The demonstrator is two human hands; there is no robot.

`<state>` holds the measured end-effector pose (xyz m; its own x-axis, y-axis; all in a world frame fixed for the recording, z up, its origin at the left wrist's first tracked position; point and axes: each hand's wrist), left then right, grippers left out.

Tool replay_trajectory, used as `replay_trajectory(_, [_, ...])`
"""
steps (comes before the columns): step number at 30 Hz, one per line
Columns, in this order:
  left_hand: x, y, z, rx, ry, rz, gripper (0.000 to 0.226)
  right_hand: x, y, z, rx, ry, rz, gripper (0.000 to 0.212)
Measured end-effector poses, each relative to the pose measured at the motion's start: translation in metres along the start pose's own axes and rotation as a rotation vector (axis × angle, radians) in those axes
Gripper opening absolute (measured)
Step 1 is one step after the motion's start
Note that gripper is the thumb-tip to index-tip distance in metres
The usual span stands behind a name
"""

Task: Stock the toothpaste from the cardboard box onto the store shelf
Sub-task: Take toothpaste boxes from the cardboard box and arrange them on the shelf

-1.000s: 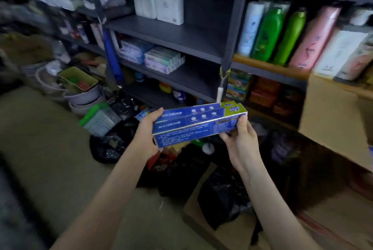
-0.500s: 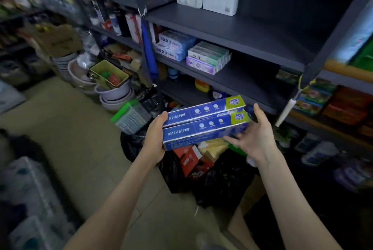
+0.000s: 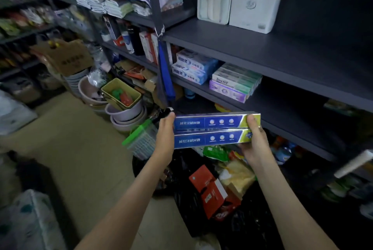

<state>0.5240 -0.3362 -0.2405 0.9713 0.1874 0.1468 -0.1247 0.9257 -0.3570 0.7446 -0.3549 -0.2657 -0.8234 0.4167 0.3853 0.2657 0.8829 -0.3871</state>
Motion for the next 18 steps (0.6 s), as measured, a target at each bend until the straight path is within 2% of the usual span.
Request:
replay_trajectory(2, [-0.005,0.019,0.018,-0.207,0.081,-0.063,0.071,0.016,0.014,-0.002,-0.078,0.018,-0.031,0.04])
replay_trajectory(5, [-0.012,0.05,0.036,-0.406,0.088,-0.263,0.089,0.027,0.029,0.004,-0.185,0.021,-0.084,0.065])
replay_trajectory(7, [-0.014,0.076,0.043,-0.424,0.064,-0.321,0.083,0.029,0.04,0.01,-0.216,0.053,-0.097,0.086])
replay_trajectory(9, [-0.011,0.102,0.05,-0.42,0.035,-0.328,0.074,0.03,0.049,0.014,-0.218,0.108,-0.118,0.093])
replay_trajectory(11, [-0.006,0.121,0.057,-0.454,0.033,-0.349,0.057,0.031,0.055,0.018,-0.23,0.166,-0.132,0.089])
replay_trajectory(14, [0.008,0.144,0.066,-0.457,-0.005,-0.459,0.029,0.036,0.056,0.014,-0.279,0.213,-0.143,0.071])
replay_trajectory(18, [0.028,0.168,0.067,-0.336,-0.005,-0.558,0.028,0.033,0.052,0.019,-0.332,0.203,-0.123,0.08])
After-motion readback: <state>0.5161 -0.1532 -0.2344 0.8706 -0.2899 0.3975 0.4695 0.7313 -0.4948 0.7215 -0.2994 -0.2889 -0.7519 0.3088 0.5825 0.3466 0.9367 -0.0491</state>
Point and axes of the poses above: each hand's wrist, its own y-axis towards the middle knuckle, its own x-axis out of the palm, z = x × y, and after that the axes turned 8 degrees about -y, right-handed
